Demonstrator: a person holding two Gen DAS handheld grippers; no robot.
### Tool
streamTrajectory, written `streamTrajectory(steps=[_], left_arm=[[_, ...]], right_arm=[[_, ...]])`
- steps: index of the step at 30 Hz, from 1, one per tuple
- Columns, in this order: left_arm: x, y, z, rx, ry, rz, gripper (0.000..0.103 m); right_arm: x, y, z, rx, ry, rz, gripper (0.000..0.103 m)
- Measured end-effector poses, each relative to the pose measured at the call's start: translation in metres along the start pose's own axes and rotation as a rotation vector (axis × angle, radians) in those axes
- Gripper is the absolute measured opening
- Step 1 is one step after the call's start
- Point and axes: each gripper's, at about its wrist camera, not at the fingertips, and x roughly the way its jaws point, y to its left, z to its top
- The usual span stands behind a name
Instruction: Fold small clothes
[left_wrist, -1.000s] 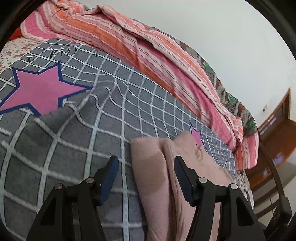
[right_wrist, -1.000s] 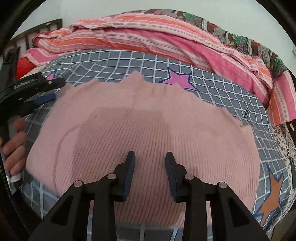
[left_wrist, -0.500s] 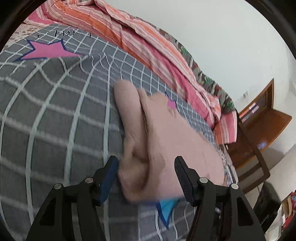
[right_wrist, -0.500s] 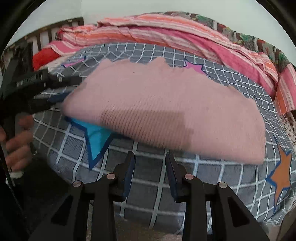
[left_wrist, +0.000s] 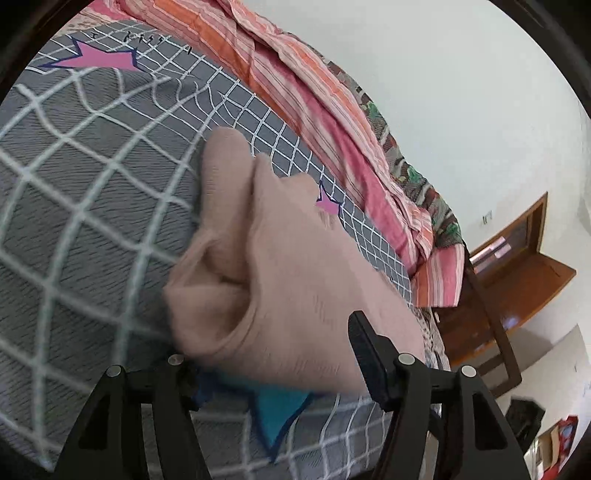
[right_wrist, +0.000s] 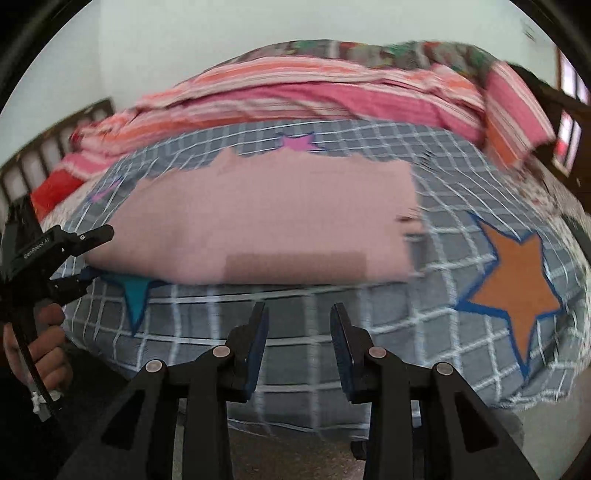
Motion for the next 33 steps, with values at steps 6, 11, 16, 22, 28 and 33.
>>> streamTrajectory(steps=[6, 11, 16, 22, 28, 33], left_arm=[[0.022, -0.008, 0.018, -0.049, -0.09, 0.062, 0.055], [0.027, -0.007, 0.039, -0.097, -0.159, 0.144, 0.034], [0.02, -0.032, 0.045, -0.01, -0.2, 0.214, 0.022], [0.025, -0.114, 0.051, 0.176, -0.204, 0.27, 0.02], [0.053, -0.213, 0.036, 0.389, -0.173, 0.228, 0.019], [0.115, -0.265, -0.006, 0.47, -0.027, 0.184, 0.019]], right_arm=[[-0.027, -0.046, 0.002, 0.071, -0.059, -0.042, 0.034], [-0.048, -0.072, 0.0, 0.103, -0.111, -0.043, 0.034], [-0.049, -0.095, -0.005, 0.141, -0.114, -0.029, 0.034], [-0.048, -0.121, -0.013, 0.189, -0.112, -0.019, 0.034], [-0.057, -0.145, -0.014, 0.225, -0.136, -0.048, 0.034], [-0.064, -0.16, -0.017, 0.262, -0.141, -0.083, 0.034]])
